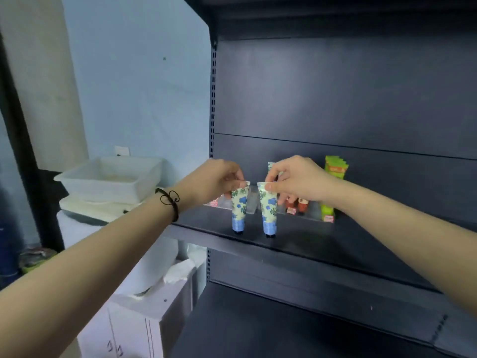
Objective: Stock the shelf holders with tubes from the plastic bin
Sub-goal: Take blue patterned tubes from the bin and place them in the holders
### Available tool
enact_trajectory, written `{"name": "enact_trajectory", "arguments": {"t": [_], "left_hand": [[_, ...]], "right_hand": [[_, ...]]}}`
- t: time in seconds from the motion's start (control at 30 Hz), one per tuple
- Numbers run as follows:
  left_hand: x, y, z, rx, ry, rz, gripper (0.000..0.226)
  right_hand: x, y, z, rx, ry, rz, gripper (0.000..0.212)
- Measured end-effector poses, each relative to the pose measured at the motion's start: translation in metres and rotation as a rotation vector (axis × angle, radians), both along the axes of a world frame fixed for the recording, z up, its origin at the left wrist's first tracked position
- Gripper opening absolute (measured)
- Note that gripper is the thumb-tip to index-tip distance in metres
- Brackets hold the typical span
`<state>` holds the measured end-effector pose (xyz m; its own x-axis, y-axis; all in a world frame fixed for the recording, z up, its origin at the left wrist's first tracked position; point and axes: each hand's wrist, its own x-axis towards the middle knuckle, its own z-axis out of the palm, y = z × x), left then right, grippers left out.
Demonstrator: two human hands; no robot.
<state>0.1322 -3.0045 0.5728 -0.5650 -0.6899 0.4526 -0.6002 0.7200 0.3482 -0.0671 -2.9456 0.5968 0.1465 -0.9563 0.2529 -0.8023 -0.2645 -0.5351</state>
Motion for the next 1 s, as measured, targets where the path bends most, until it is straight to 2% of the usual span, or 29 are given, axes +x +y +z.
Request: {"name": "enact_trajectory", "arguments": {"t": [0.17, 0.3, 0.4, 0.47, 0.6, 0.7, 1.0], "left_hand": [[-0.054, -0.056, 0.040, -0.007, 0.001, 0.027, 0.008], [-0.088, -0.102, 0.060, -0.067, -0.027, 0.118, 0.019], [-0.109, -0.131, 0.055, -0.068, -0.076, 0.155, 0.020], [-0.119, -0.148, 0.044, -0.054, -0.104, 0.151, 0.019], [-0.131, -0.173, 0.023, -0.029, -0.122, 0.151, 0.017], [-0.136, -0.183, 0.012, 0.011, -0.130, 0.138, 0.017], [-0.147, -0.193, -0.004, 0.062, -0.167, 0.137, 0.019]], "right_hand": [[-0.041, -0.054, 0.046, -0.072, 0.068, -0.039, 0.003], [-0.061, -0.108, 0.067, -0.166, 0.178, -0.083, 0.008], [-0.068, -0.146, 0.065, -0.156, 0.292, -0.139, 0.003], [-0.069, -0.166, 0.057, -0.141, 0.389, -0.191, 0.010], [-0.074, -0.192, 0.040, -0.132, 0.519, -0.245, 0.010], [-0.078, -0.202, 0.029, -0.107, 0.555, -0.264, 0.016], [-0.086, -0.216, 0.010, -0.052, 0.559, -0.285, 0.016]]}}
